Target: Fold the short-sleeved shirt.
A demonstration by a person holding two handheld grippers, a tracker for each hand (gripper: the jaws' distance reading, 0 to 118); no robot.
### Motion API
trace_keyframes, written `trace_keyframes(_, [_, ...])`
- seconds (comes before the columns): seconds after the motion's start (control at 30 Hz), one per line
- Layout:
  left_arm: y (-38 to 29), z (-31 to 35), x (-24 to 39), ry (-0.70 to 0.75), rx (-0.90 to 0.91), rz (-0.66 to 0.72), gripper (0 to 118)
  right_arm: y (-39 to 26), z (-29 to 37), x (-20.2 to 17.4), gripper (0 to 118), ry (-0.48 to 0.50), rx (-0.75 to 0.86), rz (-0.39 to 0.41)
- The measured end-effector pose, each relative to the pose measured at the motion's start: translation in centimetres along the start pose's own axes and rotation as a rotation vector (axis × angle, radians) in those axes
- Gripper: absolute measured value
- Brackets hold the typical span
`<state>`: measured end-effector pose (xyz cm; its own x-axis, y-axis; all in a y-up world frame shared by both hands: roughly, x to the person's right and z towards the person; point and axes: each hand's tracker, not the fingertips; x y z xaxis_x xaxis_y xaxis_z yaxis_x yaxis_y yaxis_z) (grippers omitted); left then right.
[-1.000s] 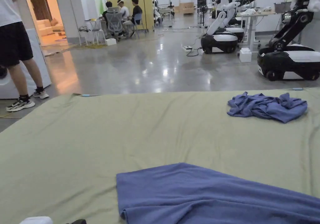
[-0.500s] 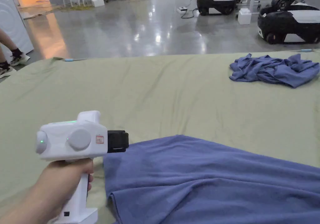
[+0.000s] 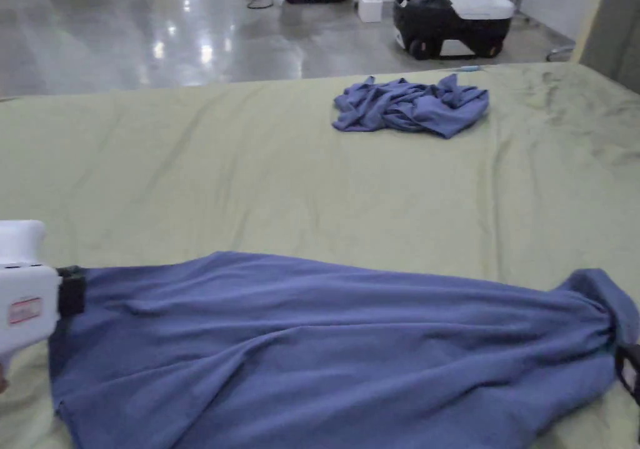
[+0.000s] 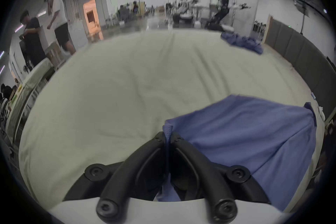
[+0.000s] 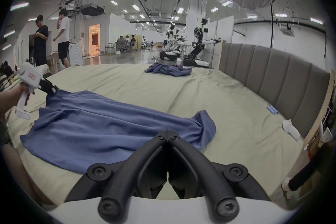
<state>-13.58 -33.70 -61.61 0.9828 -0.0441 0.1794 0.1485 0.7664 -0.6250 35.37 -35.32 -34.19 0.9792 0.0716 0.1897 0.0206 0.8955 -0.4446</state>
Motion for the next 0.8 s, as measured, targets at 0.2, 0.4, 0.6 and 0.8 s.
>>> trace_keyframes(0.2, [2.7,4.1,-1.9,0.010,0.058,0.064,3,1.6,-4.5,6.6,118,-0.025,-0.210,-0.125])
trace_keyframes(0.4, [3.3,3.9,-3.7,0.024,0.045,0.067,3,4.6,-13.8,10.5,117,-0.008,-0.280,-0.206])
trace_keyframes(0.6, [2.1,3.6,-3.1,0.003,0.021,0.057,3,3.5,-18.8,9.8,5,-0.031,-0.457,-0.188])
trace_keyframes(0.8, [2.8,7.2,-4.7,-0.027,0.070,0.099,3,5.9,-12.6,10.3,5,-0.034,-0.286,-0.225])
